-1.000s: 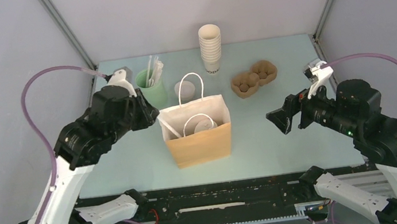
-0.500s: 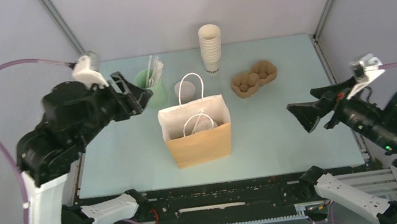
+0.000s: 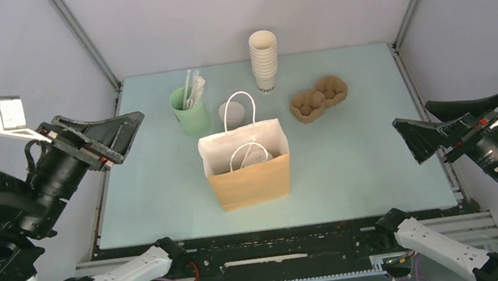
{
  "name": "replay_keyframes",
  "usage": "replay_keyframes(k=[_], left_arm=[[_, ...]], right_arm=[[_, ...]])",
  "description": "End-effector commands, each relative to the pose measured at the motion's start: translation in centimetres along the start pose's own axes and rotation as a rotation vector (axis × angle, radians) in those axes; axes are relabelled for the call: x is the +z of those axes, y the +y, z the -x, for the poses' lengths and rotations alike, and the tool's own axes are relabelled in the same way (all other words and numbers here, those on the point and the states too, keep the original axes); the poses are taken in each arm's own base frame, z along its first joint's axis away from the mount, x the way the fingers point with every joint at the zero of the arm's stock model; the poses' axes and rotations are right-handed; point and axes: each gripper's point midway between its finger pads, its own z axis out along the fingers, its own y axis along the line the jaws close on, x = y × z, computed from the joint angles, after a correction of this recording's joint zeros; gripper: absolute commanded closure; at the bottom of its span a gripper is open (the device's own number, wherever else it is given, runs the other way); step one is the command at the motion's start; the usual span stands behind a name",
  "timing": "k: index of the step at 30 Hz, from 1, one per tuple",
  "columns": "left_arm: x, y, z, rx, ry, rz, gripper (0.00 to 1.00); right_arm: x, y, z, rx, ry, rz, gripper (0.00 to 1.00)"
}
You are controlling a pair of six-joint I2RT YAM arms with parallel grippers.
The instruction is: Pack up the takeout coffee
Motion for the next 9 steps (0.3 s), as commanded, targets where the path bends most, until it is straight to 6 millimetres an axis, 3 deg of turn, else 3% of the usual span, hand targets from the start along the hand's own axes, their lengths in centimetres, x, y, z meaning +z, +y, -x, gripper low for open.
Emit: replay_keyframes(k=[1, 9], left_arm=[[0.20, -0.70, 0.79, -0.026, -0.043, -0.033, 0.19], [-0.02, -0.85, 0.87, -0.037, -0.045, -0.041, 0.09]], right_arm=[[-0.04, -0.32, 0.59, 0.031, -0.022, -0.031, 0.00], [-0.33, -1.11, 0.67, 0.024, -0.020, -0.081, 0.00]])
